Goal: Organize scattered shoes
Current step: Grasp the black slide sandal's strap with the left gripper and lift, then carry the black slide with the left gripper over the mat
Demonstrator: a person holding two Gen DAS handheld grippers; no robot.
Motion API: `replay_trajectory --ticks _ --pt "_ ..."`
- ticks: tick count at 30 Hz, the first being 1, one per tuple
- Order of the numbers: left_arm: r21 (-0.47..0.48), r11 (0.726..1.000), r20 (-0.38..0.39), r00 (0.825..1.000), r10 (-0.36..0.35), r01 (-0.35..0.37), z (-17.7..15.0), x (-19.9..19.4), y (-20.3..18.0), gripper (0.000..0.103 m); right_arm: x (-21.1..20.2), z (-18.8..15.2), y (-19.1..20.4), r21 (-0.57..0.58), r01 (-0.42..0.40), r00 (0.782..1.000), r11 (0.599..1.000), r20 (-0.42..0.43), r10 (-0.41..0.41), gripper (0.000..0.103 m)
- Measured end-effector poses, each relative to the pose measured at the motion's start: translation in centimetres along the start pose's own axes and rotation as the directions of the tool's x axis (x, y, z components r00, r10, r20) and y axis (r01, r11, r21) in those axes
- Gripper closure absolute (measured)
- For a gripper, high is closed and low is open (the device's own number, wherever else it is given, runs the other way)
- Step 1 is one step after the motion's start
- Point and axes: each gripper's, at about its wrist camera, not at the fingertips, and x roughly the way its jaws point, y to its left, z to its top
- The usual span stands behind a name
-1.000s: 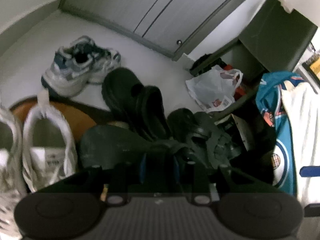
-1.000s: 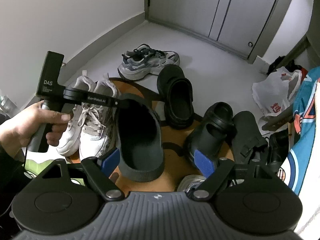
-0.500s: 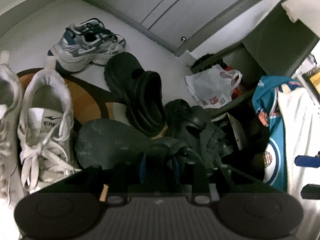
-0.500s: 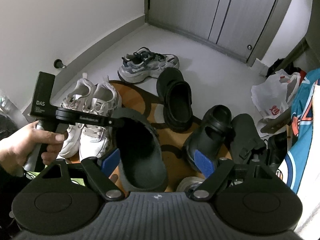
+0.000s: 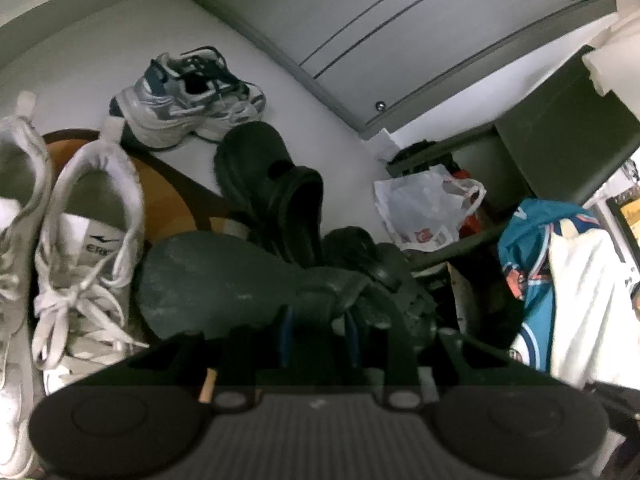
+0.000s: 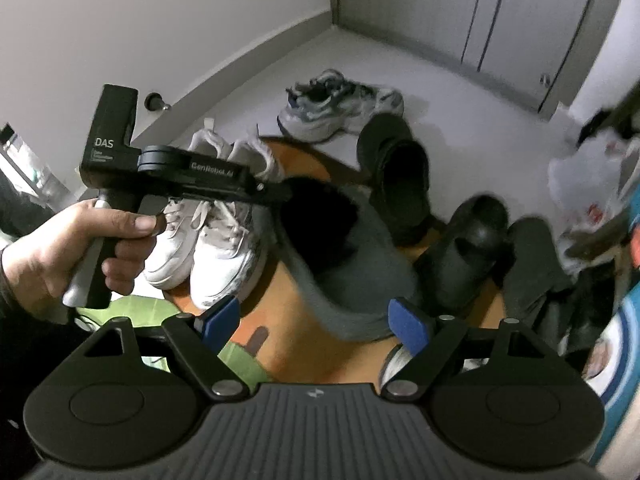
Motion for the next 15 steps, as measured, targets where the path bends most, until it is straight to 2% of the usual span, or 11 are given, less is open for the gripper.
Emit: replay_trajectory --ticks 5,8,9,10,12,15 --pt "-0.022 1.0 -0.012 1.0 0.009 -0.009 -0.6 1.1 -0.5 0.074 2.8 -1.2 -0.7 -0.007 0.001 1.0 1.0 -0.002 -0.001 0.017" --pt "-0.041 0.999 -0.024 1.0 0.007 -0.008 -1.2 1.6 -0.7 0.081 4.6 -2.0 -1.5 0.021 0.009 1.0 1.0 -0.025 -0.009 0.018" --pt "-0.052 0.999 -0.039 0.999 0.001 -0.003 -1.4 1.9 -0.7 0.1 5.7 -2.5 -1.9 0.036 0.013 0.999 0.999 -0.039 -0.012 0.018" --pt "-0.055 0.998 -0.056 0.998 0.001 -0.004 -1.7 2.4 -0.8 0.103 6.3 -2.8 -2.2 0.045 0.016 0.999 0.999 -0.051 -0.014 0.018" --pt "-0.043 0.999 -0.08 0.997 -0.014 0.01 -2.4 3.3 -0.9 0.103 7.7 -3.8 -3.0 0.059 0.042 0.995 0.997 -0.098 -0.036 0.019" --pt "-0.004 1.0 -0.113 0.993 -0.011 0.011 -3.1 4.4 -1.2 0.103 8.1 -4.2 -3.6 0.063 0.064 0.992 0.996 -0.11 -0.057 0.019"
